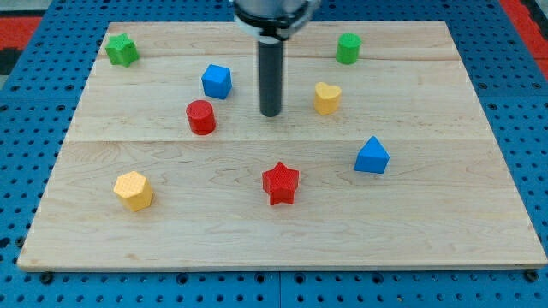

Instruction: Place the blue cube diagonally top left to the red circle

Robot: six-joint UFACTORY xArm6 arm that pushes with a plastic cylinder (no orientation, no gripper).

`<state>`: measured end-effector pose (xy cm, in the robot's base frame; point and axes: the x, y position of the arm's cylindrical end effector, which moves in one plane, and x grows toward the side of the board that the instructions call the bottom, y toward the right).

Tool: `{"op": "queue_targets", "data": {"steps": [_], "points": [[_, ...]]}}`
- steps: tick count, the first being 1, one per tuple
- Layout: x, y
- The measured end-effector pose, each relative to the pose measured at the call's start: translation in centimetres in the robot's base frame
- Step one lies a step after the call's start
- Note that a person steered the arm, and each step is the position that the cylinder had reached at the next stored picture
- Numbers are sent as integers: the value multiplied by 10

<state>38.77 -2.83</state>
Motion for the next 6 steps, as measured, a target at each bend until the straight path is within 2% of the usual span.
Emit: {"op": "queue_targets", "data": {"steps": [2, 3, 5, 6], "points": [[-44, -49], [-65, -56], [-92, -50], [-91, -30]]}}
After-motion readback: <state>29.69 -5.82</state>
